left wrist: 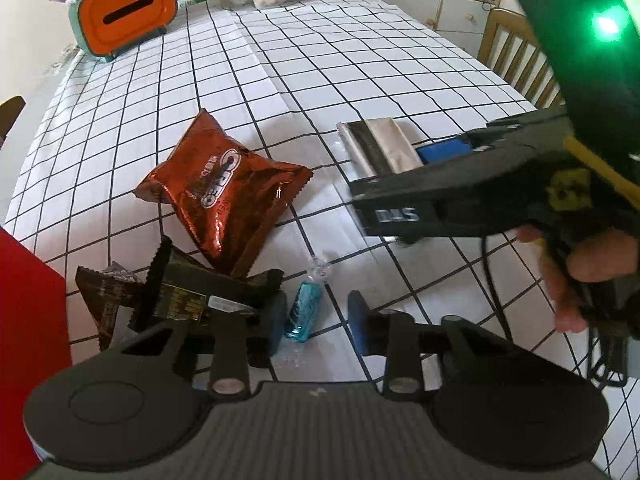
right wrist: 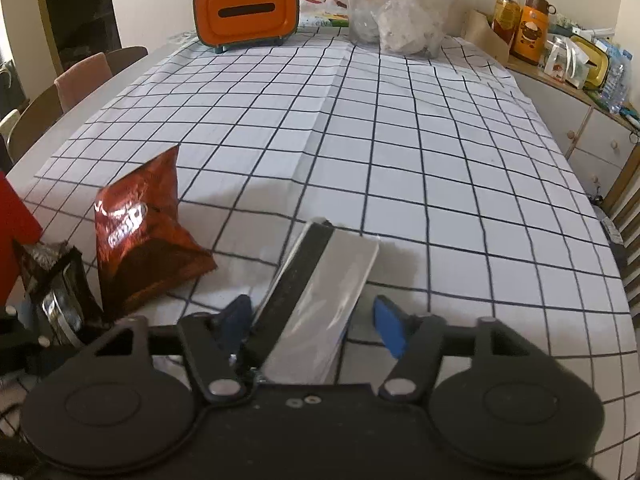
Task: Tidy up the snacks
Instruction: 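Grasp the silver foil packet with the right gripper while the left gripper grasps the blue wrapped candy, then carry the blue candy with the left gripper into the box while the right gripper carries the silver packet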
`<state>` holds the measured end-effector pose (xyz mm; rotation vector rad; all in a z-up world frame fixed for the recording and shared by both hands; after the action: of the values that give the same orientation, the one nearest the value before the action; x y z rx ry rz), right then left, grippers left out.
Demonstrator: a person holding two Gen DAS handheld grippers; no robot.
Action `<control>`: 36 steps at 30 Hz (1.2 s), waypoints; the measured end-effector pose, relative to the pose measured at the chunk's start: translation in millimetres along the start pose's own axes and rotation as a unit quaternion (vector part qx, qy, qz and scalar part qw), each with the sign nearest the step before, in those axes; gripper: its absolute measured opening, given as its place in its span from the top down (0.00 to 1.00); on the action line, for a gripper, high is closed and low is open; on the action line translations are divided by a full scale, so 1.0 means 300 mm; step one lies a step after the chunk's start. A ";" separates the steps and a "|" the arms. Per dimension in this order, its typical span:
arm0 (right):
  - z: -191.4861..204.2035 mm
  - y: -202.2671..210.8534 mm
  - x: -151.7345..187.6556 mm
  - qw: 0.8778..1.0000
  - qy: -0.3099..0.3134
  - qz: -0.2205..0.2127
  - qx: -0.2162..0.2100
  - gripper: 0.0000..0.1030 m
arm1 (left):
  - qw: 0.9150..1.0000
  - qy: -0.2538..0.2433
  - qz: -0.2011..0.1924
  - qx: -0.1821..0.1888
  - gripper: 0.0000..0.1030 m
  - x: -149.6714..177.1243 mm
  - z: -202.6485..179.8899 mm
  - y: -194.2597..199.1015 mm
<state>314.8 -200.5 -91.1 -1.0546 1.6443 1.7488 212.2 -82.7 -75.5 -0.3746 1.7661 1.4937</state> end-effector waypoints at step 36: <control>0.123 0.594 0.042 0.994 0.014 -0.104 -0.036 0.60 | 0.997 0.021 -0.054 -0.055 0.88 0.036 0.021 0.359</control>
<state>157.7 -189.7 0.8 -1.2413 1.4403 1.6732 136.3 -45.3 -7.6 -0.5520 1.6719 1.5196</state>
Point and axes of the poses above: each gripper's, at about its wrist camera, not at the fingertips, and y roughly against the way its jaws point, z to its left, x to its underside, the point moved 2 cm from there along -y, roughly the way its jaws point, and after that the axes turned 14 degrees about -z, right-handed, at the moved point
